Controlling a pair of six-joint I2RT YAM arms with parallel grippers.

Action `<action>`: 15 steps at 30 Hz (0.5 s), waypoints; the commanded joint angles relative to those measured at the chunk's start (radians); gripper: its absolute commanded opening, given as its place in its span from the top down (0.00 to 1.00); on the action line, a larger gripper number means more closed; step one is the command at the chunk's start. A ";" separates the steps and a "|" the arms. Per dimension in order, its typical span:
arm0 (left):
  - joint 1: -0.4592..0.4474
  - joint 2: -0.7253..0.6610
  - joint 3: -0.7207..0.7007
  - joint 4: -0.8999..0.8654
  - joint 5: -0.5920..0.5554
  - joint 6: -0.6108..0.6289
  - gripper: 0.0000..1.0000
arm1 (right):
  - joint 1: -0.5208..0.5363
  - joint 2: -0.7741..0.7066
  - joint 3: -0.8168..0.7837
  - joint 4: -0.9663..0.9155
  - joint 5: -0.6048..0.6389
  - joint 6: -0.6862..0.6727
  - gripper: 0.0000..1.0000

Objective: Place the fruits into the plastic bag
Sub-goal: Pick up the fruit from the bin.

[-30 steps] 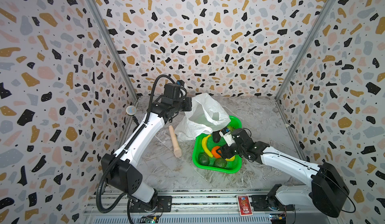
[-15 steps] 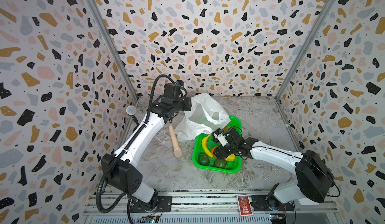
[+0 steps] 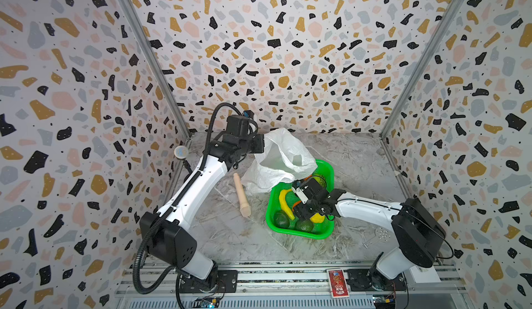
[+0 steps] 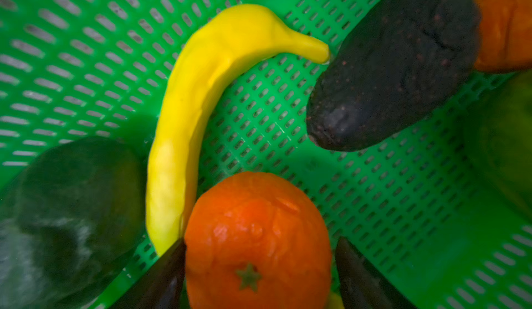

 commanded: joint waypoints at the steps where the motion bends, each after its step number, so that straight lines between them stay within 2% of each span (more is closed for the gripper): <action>1: 0.008 -0.009 -0.014 0.023 -0.008 0.004 1.00 | 0.007 0.029 0.038 -0.068 0.075 0.001 0.20; 4: 0.008 -0.009 -0.014 0.024 -0.007 0.002 1.00 | 0.011 0.058 0.055 -0.057 0.077 -0.007 0.22; 6: 0.008 -0.009 -0.013 0.024 -0.007 0.004 1.00 | 0.013 0.074 0.063 -0.046 0.068 -0.008 0.28; 9: 0.007 -0.009 -0.018 0.024 -0.007 0.003 1.00 | 0.013 0.068 0.068 -0.026 0.043 -0.008 0.42; 12: 0.006 -0.009 -0.027 0.030 -0.006 -0.005 1.00 | 0.013 0.003 0.045 0.015 0.017 -0.004 0.52; 15: 0.007 -0.008 -0.036 0.038 -0.003 -0.013 1.00 | 0.013 -0.110 -0.010 0.080 0.026 0.008 0.52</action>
